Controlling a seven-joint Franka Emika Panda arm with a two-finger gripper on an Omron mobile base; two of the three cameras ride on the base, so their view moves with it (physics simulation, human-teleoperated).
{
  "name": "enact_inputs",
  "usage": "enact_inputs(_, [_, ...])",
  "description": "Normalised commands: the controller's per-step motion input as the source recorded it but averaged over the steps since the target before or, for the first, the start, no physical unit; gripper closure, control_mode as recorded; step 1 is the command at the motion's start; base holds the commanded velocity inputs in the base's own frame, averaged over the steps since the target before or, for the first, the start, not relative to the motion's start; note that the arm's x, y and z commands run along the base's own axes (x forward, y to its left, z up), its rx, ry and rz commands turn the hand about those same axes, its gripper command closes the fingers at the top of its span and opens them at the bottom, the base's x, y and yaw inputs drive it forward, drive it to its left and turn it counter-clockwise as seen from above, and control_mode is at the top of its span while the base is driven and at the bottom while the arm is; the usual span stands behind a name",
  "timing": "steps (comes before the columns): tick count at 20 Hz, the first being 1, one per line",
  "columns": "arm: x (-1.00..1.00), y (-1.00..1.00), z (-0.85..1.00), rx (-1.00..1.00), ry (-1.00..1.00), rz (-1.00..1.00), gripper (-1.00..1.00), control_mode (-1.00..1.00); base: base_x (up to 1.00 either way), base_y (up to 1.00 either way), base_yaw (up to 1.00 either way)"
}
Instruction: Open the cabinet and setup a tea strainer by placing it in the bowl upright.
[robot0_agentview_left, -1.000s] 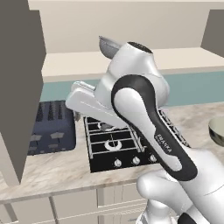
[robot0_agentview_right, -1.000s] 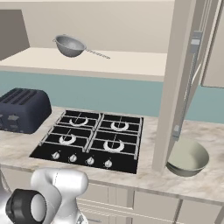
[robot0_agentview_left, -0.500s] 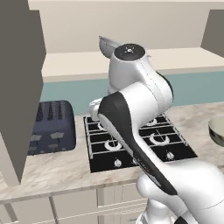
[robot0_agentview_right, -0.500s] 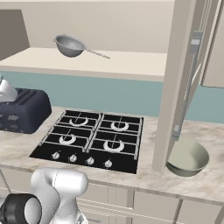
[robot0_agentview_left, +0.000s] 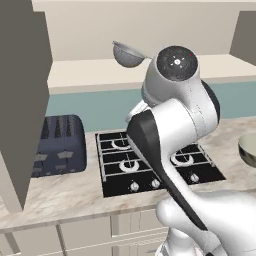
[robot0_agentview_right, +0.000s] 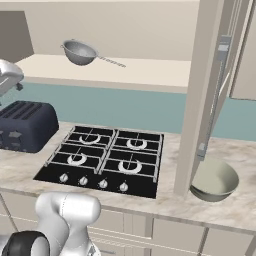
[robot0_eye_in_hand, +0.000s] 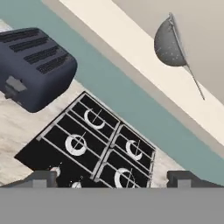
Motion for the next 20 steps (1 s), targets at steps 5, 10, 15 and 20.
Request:
enact_inputs(5, [0.48, -0.50, 0.35, -0.15, -0.17, 0.27, -1.00, -1.00, 0.00, 0.00, 0.00])
enact_inputs(10, [0.13, -0.02, 0.20, -0.27, -0.20, 0.10, -1.00, -1.00, 0.00, 0.00, 0.00])
enact_inputs(15, [0.35, 0.05, 0.18, -0.09, -0.13, -0.11, -1.00, -1.00, 0.00, 0.00, 0.00])
enact_inputs(20, [0.63, 0.03, 0.26, 0.01, -0.02, -0.27, -1.00, -1.00, 0.00, 0.00, 0.00])
